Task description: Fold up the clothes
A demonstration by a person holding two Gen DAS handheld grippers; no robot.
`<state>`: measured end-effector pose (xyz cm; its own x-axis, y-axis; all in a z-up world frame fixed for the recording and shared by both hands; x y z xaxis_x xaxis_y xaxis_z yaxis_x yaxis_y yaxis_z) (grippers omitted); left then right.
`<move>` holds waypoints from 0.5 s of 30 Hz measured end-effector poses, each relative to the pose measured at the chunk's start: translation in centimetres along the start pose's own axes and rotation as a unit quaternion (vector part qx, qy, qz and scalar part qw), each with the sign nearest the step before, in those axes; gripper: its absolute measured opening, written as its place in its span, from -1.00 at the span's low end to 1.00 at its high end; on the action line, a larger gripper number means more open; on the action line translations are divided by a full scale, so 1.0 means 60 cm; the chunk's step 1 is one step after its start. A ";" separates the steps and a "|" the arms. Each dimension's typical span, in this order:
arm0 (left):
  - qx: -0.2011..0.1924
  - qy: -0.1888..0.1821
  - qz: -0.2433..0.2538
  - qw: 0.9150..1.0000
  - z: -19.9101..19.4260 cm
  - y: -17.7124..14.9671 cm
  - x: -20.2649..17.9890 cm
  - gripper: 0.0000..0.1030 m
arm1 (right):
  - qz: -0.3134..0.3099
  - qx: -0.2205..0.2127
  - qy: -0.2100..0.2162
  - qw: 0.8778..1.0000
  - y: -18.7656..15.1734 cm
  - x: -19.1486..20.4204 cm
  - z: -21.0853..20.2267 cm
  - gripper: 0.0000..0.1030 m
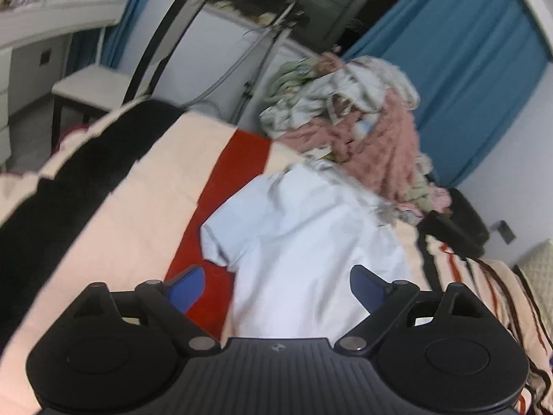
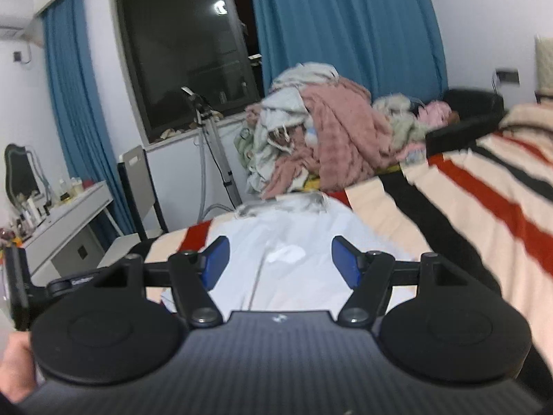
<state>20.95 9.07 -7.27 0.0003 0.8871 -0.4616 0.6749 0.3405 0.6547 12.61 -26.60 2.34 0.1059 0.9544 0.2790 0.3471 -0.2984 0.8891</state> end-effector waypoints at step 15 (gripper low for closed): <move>-0.042 0.094 0.003 0.995 0.263 0.012 0.082 0.01 | 0.007 0.033 0.022 0.999 -0.159 -0.091 0.218 0.33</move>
<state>33.09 8.78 -18.51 -0.1387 0.9290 -0.3431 0.6115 0.3528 0.7082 20.91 -28.96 -12.40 0.0700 0.9487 0.3084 0.4073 -0.3094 0.8593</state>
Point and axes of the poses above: each gripper's, at about its wrist camera, not at the fingertips, and z roughly the way its jaws point, x to its left, y to its top, the point moved 7 cm from there along z, roughly the way its jaws point, and after that the axes turned 1 degree about x, right-handed, at the moved point
